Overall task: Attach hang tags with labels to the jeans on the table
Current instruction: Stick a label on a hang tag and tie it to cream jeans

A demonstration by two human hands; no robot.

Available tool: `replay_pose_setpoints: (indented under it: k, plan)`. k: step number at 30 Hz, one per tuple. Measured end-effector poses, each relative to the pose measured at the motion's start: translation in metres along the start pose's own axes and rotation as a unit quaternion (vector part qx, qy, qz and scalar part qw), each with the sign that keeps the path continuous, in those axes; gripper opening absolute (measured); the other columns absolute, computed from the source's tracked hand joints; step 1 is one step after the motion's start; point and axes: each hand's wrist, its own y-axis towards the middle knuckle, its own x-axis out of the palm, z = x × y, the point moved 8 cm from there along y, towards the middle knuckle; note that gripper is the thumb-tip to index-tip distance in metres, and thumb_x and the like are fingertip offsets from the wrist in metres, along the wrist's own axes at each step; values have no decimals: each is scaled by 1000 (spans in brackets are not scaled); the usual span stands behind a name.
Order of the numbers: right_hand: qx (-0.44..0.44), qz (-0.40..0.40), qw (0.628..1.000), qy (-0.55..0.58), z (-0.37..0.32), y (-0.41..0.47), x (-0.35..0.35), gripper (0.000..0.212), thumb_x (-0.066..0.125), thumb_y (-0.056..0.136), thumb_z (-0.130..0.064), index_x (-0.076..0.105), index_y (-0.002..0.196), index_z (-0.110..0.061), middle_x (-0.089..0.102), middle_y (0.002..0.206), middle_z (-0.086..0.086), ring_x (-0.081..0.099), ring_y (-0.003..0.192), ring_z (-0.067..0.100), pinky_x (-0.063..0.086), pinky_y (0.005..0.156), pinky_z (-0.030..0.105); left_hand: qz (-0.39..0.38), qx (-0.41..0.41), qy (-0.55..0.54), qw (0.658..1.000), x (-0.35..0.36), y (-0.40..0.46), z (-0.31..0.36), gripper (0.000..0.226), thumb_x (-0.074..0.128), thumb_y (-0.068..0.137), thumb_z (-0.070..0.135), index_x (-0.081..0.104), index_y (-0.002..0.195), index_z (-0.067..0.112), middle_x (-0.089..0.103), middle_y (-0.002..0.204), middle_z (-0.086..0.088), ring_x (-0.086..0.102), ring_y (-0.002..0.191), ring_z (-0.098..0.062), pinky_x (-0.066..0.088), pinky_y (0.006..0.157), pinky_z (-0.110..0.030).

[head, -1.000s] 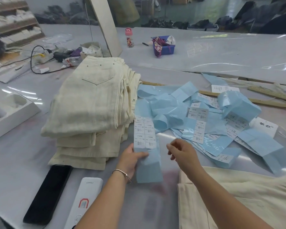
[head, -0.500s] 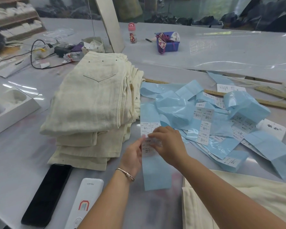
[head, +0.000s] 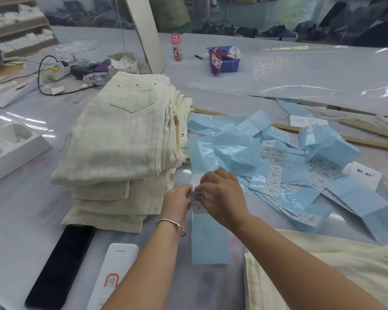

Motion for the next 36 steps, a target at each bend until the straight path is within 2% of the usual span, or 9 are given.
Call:
replay_pose_setpoints:
  k: [2, 7, 11, 17, 22, 27, 33, 36]
  plan:
    - [-2, 12, 1000, 0, -1, -1, -2, 9, 83, 65, -17, 75, 69, -15, 66, 74, 1, 61, 73, 31, 49, 63, 40, 7, 3, 5, 1000, 0, -3, 2, 15, 56, 85, 5, 60, 71, 8, 54, 74, -8, 51, 70, -17, 40, 69, -34]
    - [6, 17, 1000, -4, 2, -2, -3, 9, 82, 69, -11, 74, 67, -15, 65, 72, 0, 61, 72, 30, 49, 64, 39, -4, 1, 14, 1000, 1, -5, 4, 17, 63, 86, 9, 62, 70, 12, 58, 63, -2, 55, 56, -12, 41, 57, -27]
    - [26, -10, 1000, 2, 5, -1, -1, 8, 81, 73, -17, 76, 79, -16, 68, 79, 0, 61, 81, 29, 47, 70, 38, -40, -17, -28, 999, 4, -7, 6, 18, 65, 86, 7, 69, 68, 12, 61, 58, -2, 53, 51, -12, 44, 50, -21]
    - [49, -24, 998, 20, 11, 2, -2, 6, 78, 76, -16, 77, 82, -16, 69, 84, 0, 60, 85, 28, 33, 74, 30, -98, -136, -100, 981, 15, -13, -2, 8, 62, 89, 8, 69, 85, 6, 63, 60, -1, 56, 44, -6, 41, 35, -13]
    - [45, -37, 998, 18, 11, 1, -1, 7, 75, 79, -18, 78, 86, -18, 69, 87, 0, 59, 89, 27, 33, 76, 31, -118, -172, -84, 974, 15, -13, -6, 13, 62, 90, 10, 66, 78, 7, 55, 56, 0, 48, 38, -4, 36, 32, -10]
    - [47, -33, 998, 20, 12, 1, -3, 5, 76, 79, -17, 77, 84, -16, 69, 85, 1, 59, 88, 29, 33, 76, 32, -144, -187, -81, 968, 16, -11, -9, 14, 60, 92, 12, 62, 80, 6, 52, 58, -1, 51, 39, -4, 33, 29, -10]
    - [31, -26, 999, 7, 8, 0, -2, 5, 73, 80, -13, 77, 81, -16, 68, 80, 0, 59, 81, 29, 42, 70, 38, -164, -211, -119, 956, 18, -10, -11, 16, 57, 93, 11, 62, 81, 4, 56, 59, -2, 52, 39, -3, 32, 28, -10]
    - [25, -17, 999, 10, 6, 0, -4, 6, 74, 78, -12, 76, 77, -17, 67, 76, -1, 59, 78, 29, 42, 68, 38, -165, -198, -113, 960, 17, -7, -12, 16, 57, 94, 10, 62, 81, 4, 56, 63, -2, 54, 41, -3, 35, 30, -9]
